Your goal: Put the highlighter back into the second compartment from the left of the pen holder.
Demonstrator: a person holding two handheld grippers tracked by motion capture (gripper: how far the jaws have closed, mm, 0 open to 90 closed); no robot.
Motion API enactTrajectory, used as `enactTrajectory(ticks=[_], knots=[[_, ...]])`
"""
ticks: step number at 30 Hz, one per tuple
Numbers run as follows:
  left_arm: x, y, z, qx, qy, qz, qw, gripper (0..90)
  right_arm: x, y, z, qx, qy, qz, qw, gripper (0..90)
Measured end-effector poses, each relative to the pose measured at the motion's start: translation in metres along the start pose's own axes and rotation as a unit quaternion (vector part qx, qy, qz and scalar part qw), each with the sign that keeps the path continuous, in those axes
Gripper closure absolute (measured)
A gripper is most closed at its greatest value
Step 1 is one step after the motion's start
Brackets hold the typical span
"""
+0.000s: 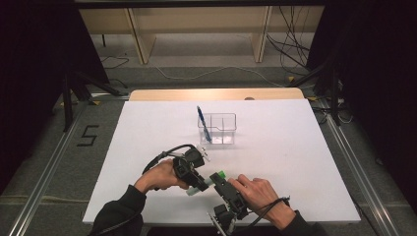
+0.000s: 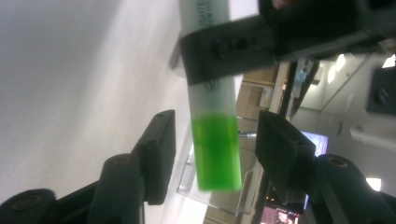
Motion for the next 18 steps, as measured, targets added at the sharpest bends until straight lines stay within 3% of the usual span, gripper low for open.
enactTrajectory(ticks=[2,5,8,10,12,15,17,18], knots=[[0.003,0.0,0.004,-0.008,-0.007,0.003,0.9999,76.4,-0.004,0.002,0.003,-0.004,0.017,-0.015,0.9997,45.6],[0.007,-0.001,0.01,-0.027,-0.022,0.013,0.9993,76.4,-0.01,0.007,0.008,0.002,0.033,-0.073,0.9968,41.4],[0.011,-0.002,0.015,-0.052,-0.039,0.024,0.9976,76.3,-0.014,0.015,0.01,0.001,0.054,-0.133,0.9897,39.0],[0.014,-0.003,0.018,-0.066,-0.051,0.026,0.9962,76.3,-0.016,0.021,0.011,0.005,0.066,-0.177,0.982,37.8],[0.017,-0.003,0.02,-0.081,-0.065,0.032,0.9941,76.3,-0.019,0.028,0.014,0.006,0.07,-0.226,0.9717,37.3],[0.02,-0.005,0.022,-0.103,-0.078,0.039,0.9908,76.3,-0.024,0.039,0.016,0.006,0.083,-0.298,0.951,36.9],[0.022,-0.006,0.022,-0.121,-0.09,0.042,0.9876,76.3,-0.026,0.046,0.018,0.005,0.086,-0.359,0.9292,35.7],[0.022,-0.007,0.023,-0.128,-0.096,0.044,0.9861,76.3,-0.028,0.05,0.019,0.002,0.085,-0.379,0.9213,35.5]])
Point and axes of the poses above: each handheld gripper's, and its own axes: z roughly backward along the jaws, y roughly out of its underside, x roughly to its left, the point moved 4 cm from there along -z, roughly forward along the jaws, and after that the axes turned 15 degrees about -x, right-handed, at the moved point
